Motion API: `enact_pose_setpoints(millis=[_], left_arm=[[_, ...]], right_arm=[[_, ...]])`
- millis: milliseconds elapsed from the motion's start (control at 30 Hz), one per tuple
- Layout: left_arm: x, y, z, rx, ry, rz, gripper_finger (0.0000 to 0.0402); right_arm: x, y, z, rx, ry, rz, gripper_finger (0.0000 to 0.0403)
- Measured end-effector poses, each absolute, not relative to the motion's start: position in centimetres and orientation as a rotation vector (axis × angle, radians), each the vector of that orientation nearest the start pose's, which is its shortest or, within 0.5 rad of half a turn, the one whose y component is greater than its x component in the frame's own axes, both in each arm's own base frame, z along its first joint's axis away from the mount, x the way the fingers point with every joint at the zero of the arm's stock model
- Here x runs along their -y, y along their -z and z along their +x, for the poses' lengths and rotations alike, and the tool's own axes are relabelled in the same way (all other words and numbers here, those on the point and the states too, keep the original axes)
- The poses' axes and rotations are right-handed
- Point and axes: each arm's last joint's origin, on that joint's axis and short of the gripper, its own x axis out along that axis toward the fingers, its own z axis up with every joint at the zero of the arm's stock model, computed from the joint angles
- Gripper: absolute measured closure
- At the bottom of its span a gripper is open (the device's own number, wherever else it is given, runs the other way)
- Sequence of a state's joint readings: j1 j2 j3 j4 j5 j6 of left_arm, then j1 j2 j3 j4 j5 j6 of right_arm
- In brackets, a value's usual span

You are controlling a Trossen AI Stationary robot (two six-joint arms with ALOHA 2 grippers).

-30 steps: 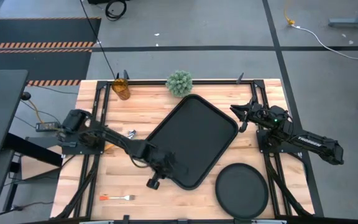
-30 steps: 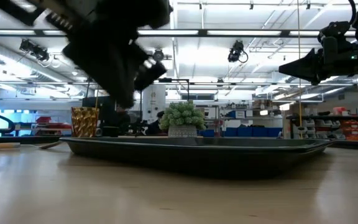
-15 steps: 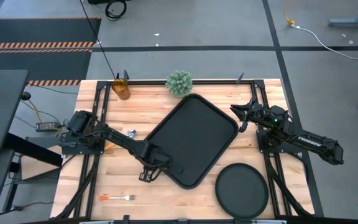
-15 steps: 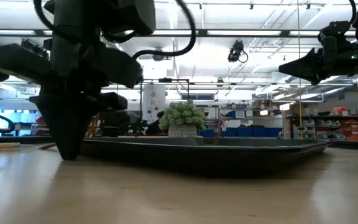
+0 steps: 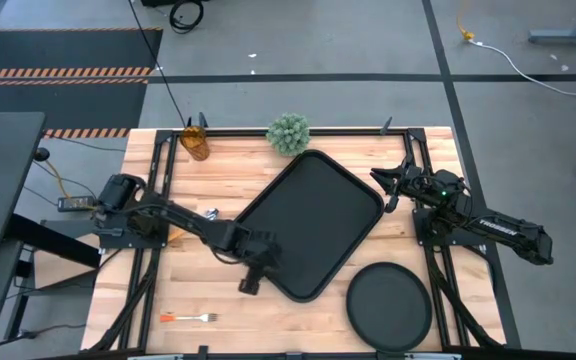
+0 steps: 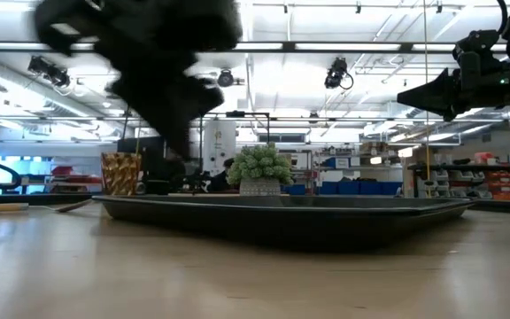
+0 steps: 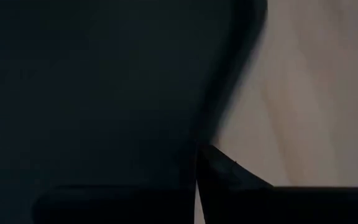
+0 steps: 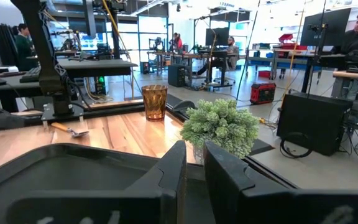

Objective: Pick and place plate/cup/fork/spoon on tray
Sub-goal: Move the black tray to the center of the table

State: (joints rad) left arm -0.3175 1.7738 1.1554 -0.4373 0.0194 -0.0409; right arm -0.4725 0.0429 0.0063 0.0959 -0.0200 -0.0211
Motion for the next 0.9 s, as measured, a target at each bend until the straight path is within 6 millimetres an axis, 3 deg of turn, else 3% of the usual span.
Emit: enact_pose_setpoints(millis=[100,300,467,600,767,900], left_arm=[[11.4,-17.1,34.8,-0.949,0.289,0.105,0.0393],[11.6,-14.6,35.2,-1.01,0.289,0.111,0.0393],[11.6,-14.2,34.1,-1.142,0.31,0.085,0.0393],[11.3,-14.2,32.1,-1.336,0.306,0.099,0.0393],[9.6,-14.6,29.6,-1.568,0.14,0.203,0.0393],[8.0,-15.8,29.0,-1.562,-0.11,0.305,0.0393]], right_arm=[[4.5,-17.2,8.9,0.055,0.452,-0.036,0.0341],[4.5,-17.3,8.9,0.065,0.453,-0.038,0.0341],[4.5,-17.3,8.9,0.069,0.453,-0.039,0.0341],[4.5,-17.3,8.9,0.07,0.453,-0.04,0.0341],[4.5,-17.4,8.9,0.079,0.453,-0.041,0.0341],[4.5,-17.4,8.9,0.082,0.453,-0.043,0.0341]])
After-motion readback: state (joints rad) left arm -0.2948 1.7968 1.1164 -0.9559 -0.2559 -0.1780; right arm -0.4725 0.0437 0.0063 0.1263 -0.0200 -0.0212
